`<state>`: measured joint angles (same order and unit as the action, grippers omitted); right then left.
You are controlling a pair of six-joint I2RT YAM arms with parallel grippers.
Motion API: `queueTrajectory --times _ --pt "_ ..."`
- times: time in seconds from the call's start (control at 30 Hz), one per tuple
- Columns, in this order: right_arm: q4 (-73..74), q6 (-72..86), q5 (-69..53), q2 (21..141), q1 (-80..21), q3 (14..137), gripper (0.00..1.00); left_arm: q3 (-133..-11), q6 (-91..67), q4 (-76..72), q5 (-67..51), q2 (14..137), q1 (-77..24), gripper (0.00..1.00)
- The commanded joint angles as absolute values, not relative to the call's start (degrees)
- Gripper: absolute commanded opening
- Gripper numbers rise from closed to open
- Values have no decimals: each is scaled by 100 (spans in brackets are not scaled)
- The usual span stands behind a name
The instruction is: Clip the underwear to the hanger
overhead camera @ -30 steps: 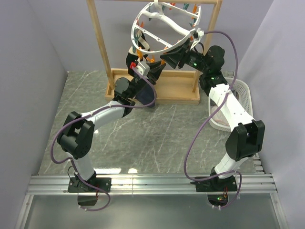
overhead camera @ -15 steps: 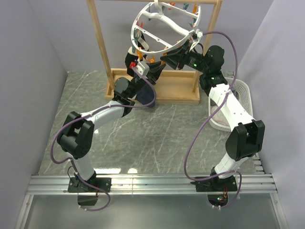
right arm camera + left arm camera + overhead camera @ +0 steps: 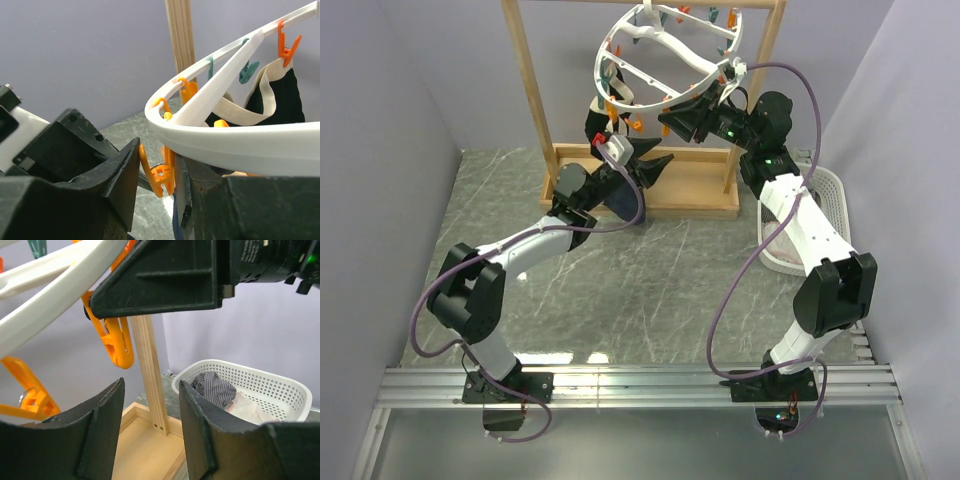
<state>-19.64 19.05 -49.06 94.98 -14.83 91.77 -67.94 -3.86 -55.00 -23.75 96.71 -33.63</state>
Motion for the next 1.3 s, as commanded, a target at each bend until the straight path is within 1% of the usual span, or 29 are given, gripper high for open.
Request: queueTrajectory --times 0.0,0.17,0.3,0.47,0.5,0.53,0.6,0.63,0.67,0.7,0.73,0.8,0.9,0.97,1.03,1.1,1.17,1.2,1.27 --pt "-1977 1995 -4940 9466 -1450 9431 0 -6767 -431 -5405 -2479 9281 -3331 52" --pt "-1881 2074 -4887 9483 -1459 9483 0 -7249 -545 -5089 -1970 9526 -3331 52" --pt "-1811 2057 -4860 9466 -1459 9483 0 -7734 -641 -4852 -1820 9791 -3331 49" --pt "-1705 1969 -4869 9457 -1503 9466 0 -7998 -782 -4939 -1784 9949 -3357 42" --pt "-1670 1969 -4869 9457 -1503 9457 0 -8024 -791 -4931 -1784 9958 -3366 39" --pt "-1670 1969 -4869 9448 -1512 9457 0 -8085 -782 -4896 -1802 9975 -3384 30" --pt "-1600 1969 -4887 9457 -1520 9466 0 -8112 -782 -4852 -1819 10011 -3384 17" --pt "-1556 1969 -4878 9466 -1538 9527 0 -8104 -791 -4852 -1863 10019 -3384 8" --pt "-1503 1969 -4895 9483 -1538 9562 5 -8077 -800 -4860 -1872 10011 -3392 5" --pt "-1416 1951 -4896 9492 -1529 9589 17 -8051 -800 -4869 -1872 10002 -3393 3" --pt "-1372 1925 -4896 9475 -1538 9615 24 -7990 -809 -4904 -1898 9976 -3393 0" --pt "-1205 1837 -4869 9483 -1529 9659 37 -7919 -817 -4939 -1951 9949 -3384 0" --pt "-1134 1784 -4957 9466 -1538 9686 45 -7901 -835 -4913 -1977 9940 -3384 0" --pt "-1125 1767 -4957 9448 -1547 9677 47 -7893 -817 -4931 -1978 9940 -3384 0" --pt "-1046 1749 -4966 9483 -1529 9729 51 -7910 -817 -4913 -1969 9949 -3375 0" --pt "-1002 1758 -4940 9492 -1538 9747 51 -7901 -809 -4913 -1986 9958 -3375 0" --pt "-993 1723 -4887 9483 -1538 9747 45 -7901 -782 -4913 -1995 9958 -3375 0" --pt "-993 1714 -4852 9483 -1538 9747 38 -7910 -774 -4904 -2004 9958 -3384 0" --pt "-984 1749 -4729 9501 -1538 9782 32 -7910 -747 -4904 -2030 9967 -3375 0"
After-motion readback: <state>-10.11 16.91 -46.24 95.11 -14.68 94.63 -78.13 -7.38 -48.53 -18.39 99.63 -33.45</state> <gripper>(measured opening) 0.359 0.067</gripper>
